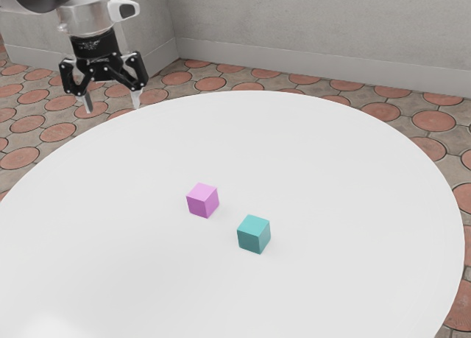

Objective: Pick up the blue block with one arm, and put the blue block on the pink block with one arm

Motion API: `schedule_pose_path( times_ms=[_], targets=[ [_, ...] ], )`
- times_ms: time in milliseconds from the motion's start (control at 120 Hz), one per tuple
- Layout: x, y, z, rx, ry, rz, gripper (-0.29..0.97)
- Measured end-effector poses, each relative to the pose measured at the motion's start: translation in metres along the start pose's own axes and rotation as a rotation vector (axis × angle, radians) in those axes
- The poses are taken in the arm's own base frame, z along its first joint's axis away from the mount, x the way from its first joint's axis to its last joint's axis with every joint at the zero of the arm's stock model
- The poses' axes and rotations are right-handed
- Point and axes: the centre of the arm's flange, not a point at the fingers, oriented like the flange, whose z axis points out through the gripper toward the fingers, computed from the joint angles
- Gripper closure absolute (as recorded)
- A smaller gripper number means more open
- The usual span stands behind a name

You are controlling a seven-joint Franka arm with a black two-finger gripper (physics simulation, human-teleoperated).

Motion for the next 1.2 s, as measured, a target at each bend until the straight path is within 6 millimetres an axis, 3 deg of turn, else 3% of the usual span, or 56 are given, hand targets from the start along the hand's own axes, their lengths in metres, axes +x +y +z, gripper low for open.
schedule_pose_path(
  times_ms=[83,208,233,350,450,500,550,650,717,775,917,1200],
  targets=[
    [0.0,0.001,0.005,0.009,-0.005,-0.054,0.0],
    [-0.012,0.01,-0.004,-0.008,0.012,-0.099,0.0],
    [-0.015,0.023,0.001,-0.001,0.004,-0.085,0.0],
    [-0.037,0.113,0.065,0.083,-0.071,0.021,0.0],
    [-0.061,0.166,0.122,0.115,-0.093,0.116,0.0],
    [-0.062,0.183,0.144,0.116,-0.092,0.151,0.0],
    [-0.043,0.18,0.158,0.103,-0.082,0.138,0.0],
    [-0.015,0.126,0.193,0.081,-0.076,0.063,0.0],
    [0.0,0.113,0.214,0.069,-0.066,0.051,0.0],
    [0.004,0.12,0.231,0.055,-0.052,0.082,0.0],
    [-0.009,0.155,0.248,0.02,-0.012,0.22,0.0],
    [0.019,0.182,0.274,-0.013,0.019,0.342,0.0]
  ],
)
